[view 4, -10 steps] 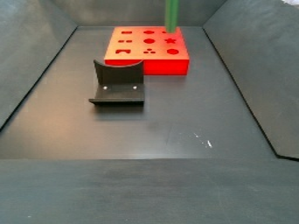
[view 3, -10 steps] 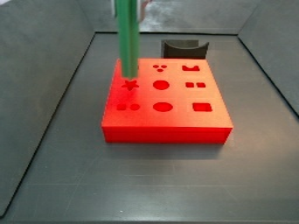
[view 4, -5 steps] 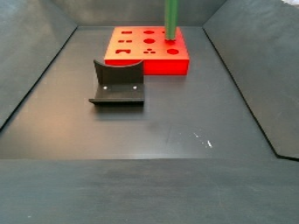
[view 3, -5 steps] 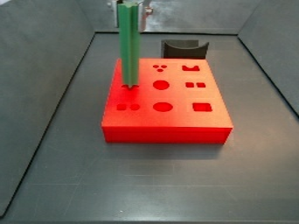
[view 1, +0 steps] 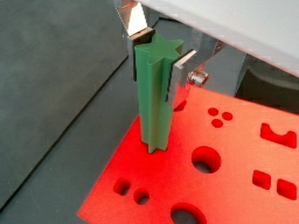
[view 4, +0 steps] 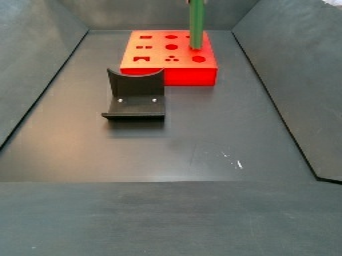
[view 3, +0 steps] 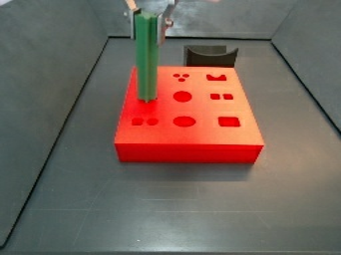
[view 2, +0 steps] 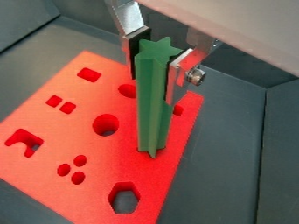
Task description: Insert the star object.
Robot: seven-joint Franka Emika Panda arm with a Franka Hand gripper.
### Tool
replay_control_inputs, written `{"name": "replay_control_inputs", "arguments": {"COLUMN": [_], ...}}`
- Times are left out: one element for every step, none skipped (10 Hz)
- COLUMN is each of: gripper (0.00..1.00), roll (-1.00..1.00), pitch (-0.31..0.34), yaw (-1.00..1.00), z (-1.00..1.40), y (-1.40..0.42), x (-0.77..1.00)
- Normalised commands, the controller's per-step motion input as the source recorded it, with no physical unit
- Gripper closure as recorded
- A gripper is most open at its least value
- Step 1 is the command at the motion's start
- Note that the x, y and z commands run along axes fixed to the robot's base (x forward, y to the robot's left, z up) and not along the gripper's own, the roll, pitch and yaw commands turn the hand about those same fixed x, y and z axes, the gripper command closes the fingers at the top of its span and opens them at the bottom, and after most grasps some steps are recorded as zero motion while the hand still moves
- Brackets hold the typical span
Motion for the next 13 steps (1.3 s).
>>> {"name": "replay_control_inputs", "arguments": {"gripper": [1.00,1.00,1.00,1.00,1.00,1.00,1.00,1.00,1.00,1.00,1.00,1.00,1.00], "roll": [0.00,0.04,0.02,0.00,0.00,0.00,0.00,0.00,0.00,-0.01,0.00,-0.11,-0.02], "pitch": [0.000,0.061,0.086,0.024,0.000,0.000,0.000,0.000,0.069,0.000,0.000,-0.086,0.000], "yaw": [0.00,0.00,-0.03,-0.08,-0.06,-0.01,0.00,-0.04,-0.07,-0.11,-0.10,-0.14,0.00], "z": [-0.29,-0.06,-0.44,-1.00,-1.00,-1.00,-1.00,-1.00,-0.99,-1.00,-1.00,-0.89,-0.02], "y": [-0.10,0.00,0.00,0.00,0.00,0.00,0.00,0.00,0.00,0.00,0.00,-0.03,0.00], "x": [0.09,0.00,0.20,0.00,0.03,0.08,0.10,0.07,0.00,0.01,0.00,0.00,0.04]}}
